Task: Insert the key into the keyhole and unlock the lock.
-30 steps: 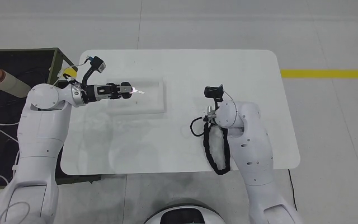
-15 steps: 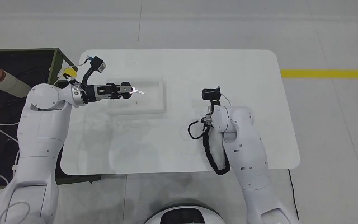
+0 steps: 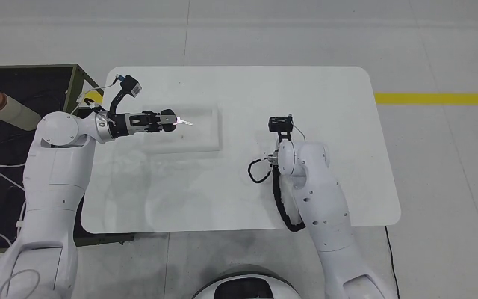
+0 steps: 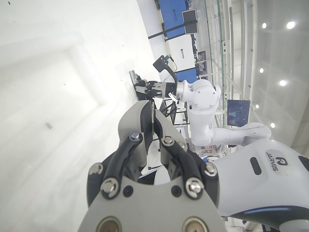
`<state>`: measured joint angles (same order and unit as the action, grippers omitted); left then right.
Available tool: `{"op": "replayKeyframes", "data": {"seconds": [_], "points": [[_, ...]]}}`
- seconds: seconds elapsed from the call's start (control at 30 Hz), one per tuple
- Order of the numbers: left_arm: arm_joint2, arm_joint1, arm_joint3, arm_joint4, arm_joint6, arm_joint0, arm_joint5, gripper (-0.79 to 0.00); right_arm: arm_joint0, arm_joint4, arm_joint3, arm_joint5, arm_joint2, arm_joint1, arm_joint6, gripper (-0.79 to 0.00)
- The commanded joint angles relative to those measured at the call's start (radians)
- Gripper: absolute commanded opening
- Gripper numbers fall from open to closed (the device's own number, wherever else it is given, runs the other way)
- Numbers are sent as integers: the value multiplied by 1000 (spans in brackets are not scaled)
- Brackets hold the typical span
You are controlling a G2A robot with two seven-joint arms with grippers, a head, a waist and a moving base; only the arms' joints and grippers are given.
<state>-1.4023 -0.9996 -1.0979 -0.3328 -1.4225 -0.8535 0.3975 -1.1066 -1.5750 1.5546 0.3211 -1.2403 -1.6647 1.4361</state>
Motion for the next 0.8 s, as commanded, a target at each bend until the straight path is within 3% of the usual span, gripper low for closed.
{"op": "replayKeyframes", "data": {"seconds": [0.0, 0.27, 0.63, 0.7, 0.77], "points": [[0, 0, 0, 0, 0, 0, 0, -785, 0, 52, 32, 4, -33, -3, 15, -785], [0, 0, 0, 0, 0, 0, 0, -785, 5, 455, 116, -26, -272, 3, 89, -785], [0, 0, 0, 0, 0, 0, 0, -785, 5, 455, 116, -26, -272, 3, 89, -785], [0, 0, 0, 0, 0, 0, 0, -785, -98, 488, 247, -137, -249, 6, -40, -785], [0, 0, 0, 0, 0, 0, 0, -785, -184, 615, 336, -292, -248, 10, -168, -785]]}}
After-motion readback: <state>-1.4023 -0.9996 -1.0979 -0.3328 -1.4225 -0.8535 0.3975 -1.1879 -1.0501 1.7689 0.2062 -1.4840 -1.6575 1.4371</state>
